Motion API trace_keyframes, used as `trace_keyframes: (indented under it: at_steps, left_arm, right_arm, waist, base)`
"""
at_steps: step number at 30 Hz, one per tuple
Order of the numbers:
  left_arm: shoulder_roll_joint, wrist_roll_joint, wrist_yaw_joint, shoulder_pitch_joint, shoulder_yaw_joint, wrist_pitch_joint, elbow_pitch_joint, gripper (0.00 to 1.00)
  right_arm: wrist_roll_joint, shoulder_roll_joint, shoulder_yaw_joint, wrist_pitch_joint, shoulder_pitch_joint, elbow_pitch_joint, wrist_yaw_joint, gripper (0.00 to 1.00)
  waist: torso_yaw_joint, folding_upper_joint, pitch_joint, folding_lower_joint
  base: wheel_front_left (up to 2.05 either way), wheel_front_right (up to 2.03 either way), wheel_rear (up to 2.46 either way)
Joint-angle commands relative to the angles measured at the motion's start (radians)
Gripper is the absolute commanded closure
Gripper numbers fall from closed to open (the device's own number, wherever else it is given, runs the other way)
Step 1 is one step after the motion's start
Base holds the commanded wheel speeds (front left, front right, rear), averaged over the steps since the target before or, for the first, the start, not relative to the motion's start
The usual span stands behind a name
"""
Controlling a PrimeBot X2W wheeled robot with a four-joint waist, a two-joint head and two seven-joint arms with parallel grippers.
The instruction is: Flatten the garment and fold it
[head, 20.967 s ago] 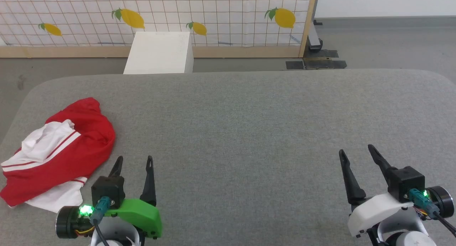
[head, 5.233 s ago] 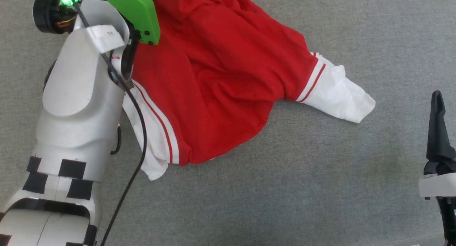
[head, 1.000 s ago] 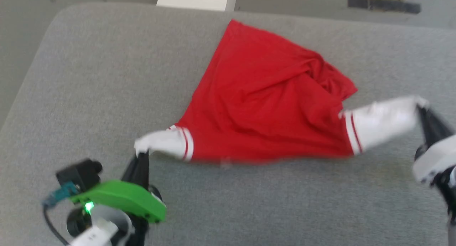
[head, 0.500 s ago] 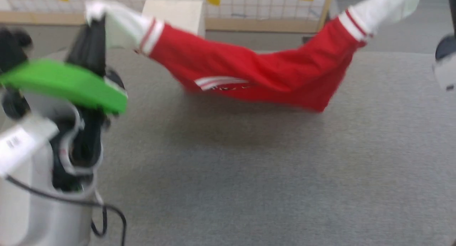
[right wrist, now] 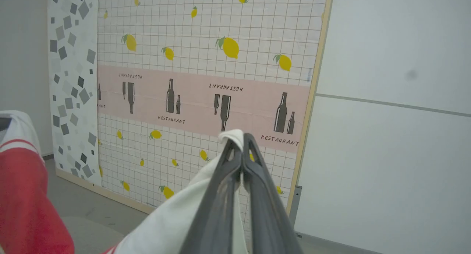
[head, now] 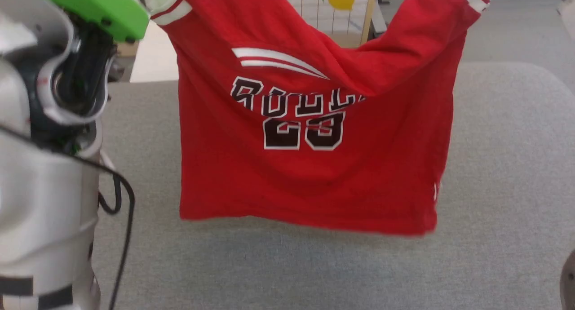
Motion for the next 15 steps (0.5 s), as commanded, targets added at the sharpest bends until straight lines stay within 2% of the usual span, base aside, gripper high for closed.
trace_keyframes:
  at_steps: [1,5,7,15]
  left_arm:
    - [0.010,0.001,0.011,-0.034,-0.008,0.014,0.026,1.00]
    - [0.013,0.033,0.030,-0.120,-0.020,0.024,0.117,1.00]
    - [-0.001,0.079,0.050,-0.238,-0.025,-0.018,0.227,1.00]
    - [-0.016,0.177,0.079,-0.510,-0.023,-0.157,0.427,1.00]
  right_arm:
    - [0.003,0.009,0.008,0.011,-0.027,0.022,-0.001,1.00]
    - [-0.021,0.012,0.026,0.019,-0.092,0.100,-0.001,1.00]
    - [-0.046,0.008,0.048,-0.003,-0.200,0.204,-0.001,1.00]
    - [-0.127,-0.002,0.083,-0.128,-0.460,0.427,-0.001,1.00]
  waist:
    - [-0.018,-0.0001,0.037,0.0000]
    - [-0.034,-0.0001,0.100,0.0000]
    - [-0.042,-0.0001,0.172,0.0000]
    - [-0.044,-0.0001,0.328,0.0000]
  base:
    - [0.00,0.00,0.00]
    - [0.00,0.00,0.00]
    - [0.00,0.00,0.00]
    - [0.00,0.00,0.00]
